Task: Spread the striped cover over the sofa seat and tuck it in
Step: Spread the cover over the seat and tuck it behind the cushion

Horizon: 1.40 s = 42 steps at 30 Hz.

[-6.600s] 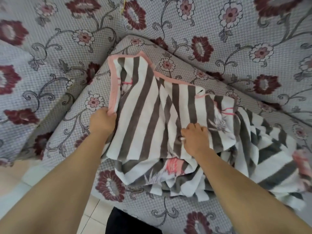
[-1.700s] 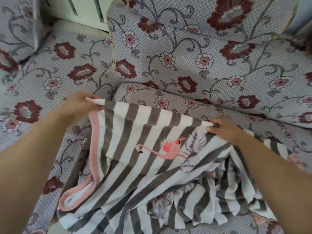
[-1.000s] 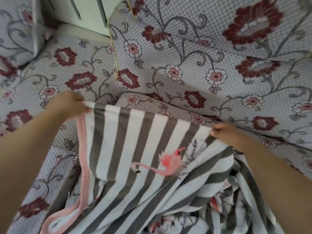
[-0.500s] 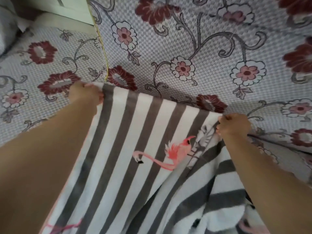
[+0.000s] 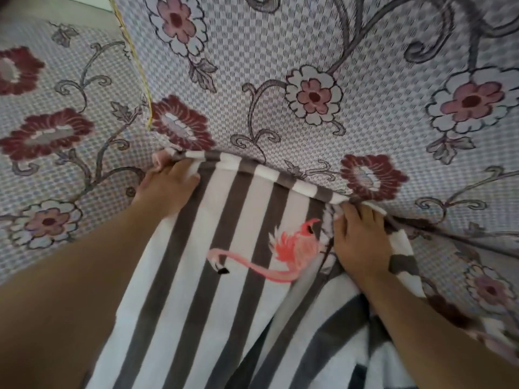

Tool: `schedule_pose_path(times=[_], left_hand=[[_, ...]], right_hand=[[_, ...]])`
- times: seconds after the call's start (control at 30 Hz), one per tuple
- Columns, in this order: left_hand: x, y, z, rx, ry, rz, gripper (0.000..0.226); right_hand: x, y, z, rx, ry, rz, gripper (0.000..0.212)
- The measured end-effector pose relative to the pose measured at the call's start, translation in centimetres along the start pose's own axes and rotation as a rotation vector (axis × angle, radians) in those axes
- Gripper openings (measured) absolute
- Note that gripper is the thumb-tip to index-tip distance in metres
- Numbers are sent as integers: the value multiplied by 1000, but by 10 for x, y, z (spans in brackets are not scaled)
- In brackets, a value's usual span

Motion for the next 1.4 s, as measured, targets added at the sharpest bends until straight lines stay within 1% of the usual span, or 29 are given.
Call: schedule_pose_path(times=[0.1, 0.2, 0.27, 0.33, 0.37, 0.43, 0.47, 0.5, 0.6, 0.67, 0.8, 0.87, 0.97, 1.03, 1.07, 1.17, 1.23, 1.3, 1.33, 1.4], left_hand=[[16, -10, -11, -123, 85, -84, 39], [29, -10, -12, -171, 118, -77, 51], [26, -13, -2, -116, 51, -118, 55], [6, -16, -1, -98, 19, -148, 60], [-9, -12, -5, -100, 5, -125, 63], [-39, -5, -3, -44, -94, -26, 69], [-61, -1, -3, -18, -140, -10, 72], [-79, -4, -6, -37, -150, -48, 74], [-142, -23, -27, -195, -78, -309, 73], [-185, -30, -40, -250, -68, -399, 69], [-267, -46, -72, -227, -77, -495, 64], [-313, -59, -93, -229, -77, -542, 61], [-376, -79, -127, -189, -139, -516, 59], [-411, -92, -150, -147, -170, -469, 69], [-428, -97, -162, -174, -151, -438, 74], [-468, -110, -198, -360, 29, -326, 80], [-490, -117, -213, -357, 111, -256, 82], [-507, -122, -230, -411, 225, -144, 81], [-512, -125, -238, -504, 318, -111, 78], [-523, -138, -247, -846, 488, -87, 76]], right_hand=[[3, -6, 1, -94, 2, -27, 53], [7, -13, -5, -170, -1, -65, 51], [9, -18, -4, -188, -11, -114, 47], [10, -24, 1, -161, -64, -227, 45], [10, -26, 1, -132, -95, -296, 47], [8, -28, 1, -96, -160, -428, 52], [3, -27, -5, -80, -176, -474, 55], [-4, -25, -13, -64, -169, -508, 58], [-45, -13, -60, -57, -4, -578, 55], [-79, -1, -93, -25, 108, -566, 50], [-156, 3, -155, 10, 252, -681, 48], [-200, 4, -184, 4, 307, -695, 48], [-275, 4, -221, 24, 392, -696, 49], [-324, 4, -237, 88, 408, -705, 52], [-348, 4, -243, 113, 412, -704, 52], [-414, 4, -258, 123, 454, -655, 47], [-459, -4, -266, 34, 510, -635, 45], [-498, -16, -269, -74, 539, -626, 52], [-509, -22, -267, -114, 529, -623, 58], [-526, -30, -261, -174, 486, -606, 70]])
Point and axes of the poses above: each hand's wrist, its own x-axis towards the middle knuckle, its own y-axis out of the back of the hand, z = x × y, the point moved 9 cm from there along x, towards the middle knuckle, and after that the axes turned 2 degrees about -z, right-handed, at the moved point
